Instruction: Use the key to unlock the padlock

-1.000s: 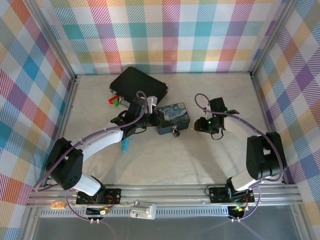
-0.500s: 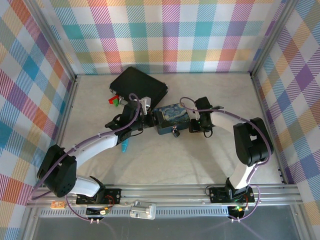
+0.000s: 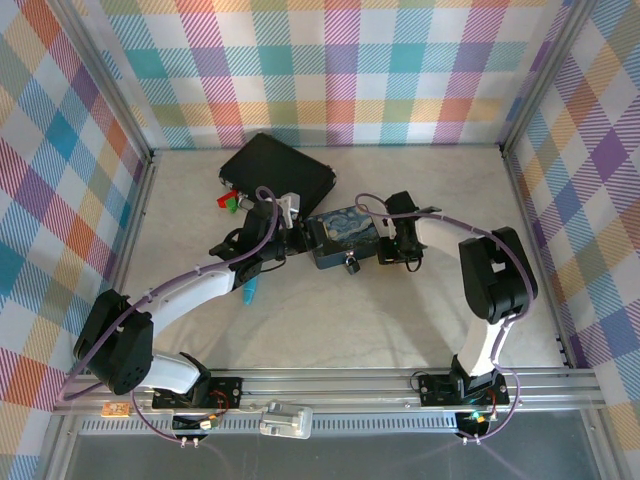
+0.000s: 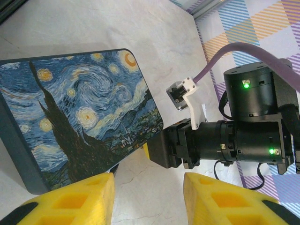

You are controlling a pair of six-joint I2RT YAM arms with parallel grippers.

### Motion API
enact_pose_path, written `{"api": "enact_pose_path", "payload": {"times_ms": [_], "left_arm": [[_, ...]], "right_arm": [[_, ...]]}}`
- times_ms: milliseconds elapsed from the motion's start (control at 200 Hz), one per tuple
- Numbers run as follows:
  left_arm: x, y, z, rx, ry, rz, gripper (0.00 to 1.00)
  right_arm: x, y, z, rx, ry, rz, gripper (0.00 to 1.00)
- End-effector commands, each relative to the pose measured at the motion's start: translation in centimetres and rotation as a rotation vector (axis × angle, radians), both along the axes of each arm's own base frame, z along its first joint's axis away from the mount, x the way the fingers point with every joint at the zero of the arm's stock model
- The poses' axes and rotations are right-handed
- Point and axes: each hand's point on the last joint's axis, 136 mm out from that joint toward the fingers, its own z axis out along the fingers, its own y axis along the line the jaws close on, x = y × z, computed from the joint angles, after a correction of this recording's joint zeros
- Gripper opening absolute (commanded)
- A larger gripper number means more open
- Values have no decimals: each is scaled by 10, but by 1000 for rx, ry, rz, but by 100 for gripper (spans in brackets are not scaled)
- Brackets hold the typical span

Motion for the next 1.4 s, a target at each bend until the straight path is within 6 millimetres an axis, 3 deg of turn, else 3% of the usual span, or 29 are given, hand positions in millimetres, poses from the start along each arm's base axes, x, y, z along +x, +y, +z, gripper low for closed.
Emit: {"api": "enact_pose_path", "payload": {"times_ms": [0, 105, 350, 630, 885, 975, 1150, 1395], "left_arm": [[-1, 6, 18, -40, -44, 3, 43], [-2, 11, 18, -37, -50, 15, 44], [-4, 18, 21, -39, -56, 25, 44], [-9, 17, 15, -81, -41, 25, 44], [-13, 15, 9, -96, -28, 11, 44], [-14, 14, 9, -105, -30, -1, 44], [-24, -7, 15, -159, -67, -120, 41], [-39, -31, 16, -218, -98, -251, 39]], "right_arm": [[-7, 1, -5, -21, 48, 8, 42], [-10, 0, -5, -24, 45, -2, 35], [-16, -4, 9, -4, 12, -52, 0], [-25, -3, 43, 77, -56, -81, 0], [-36, -8, 33, 69, -15, -106, 0], [-36, -4, 38, 104, -51, -95, 0], [-35, 13, 59, 261, -123, -8, 0], [-37, 20, 69, 408, -152, 81, 0]]}}
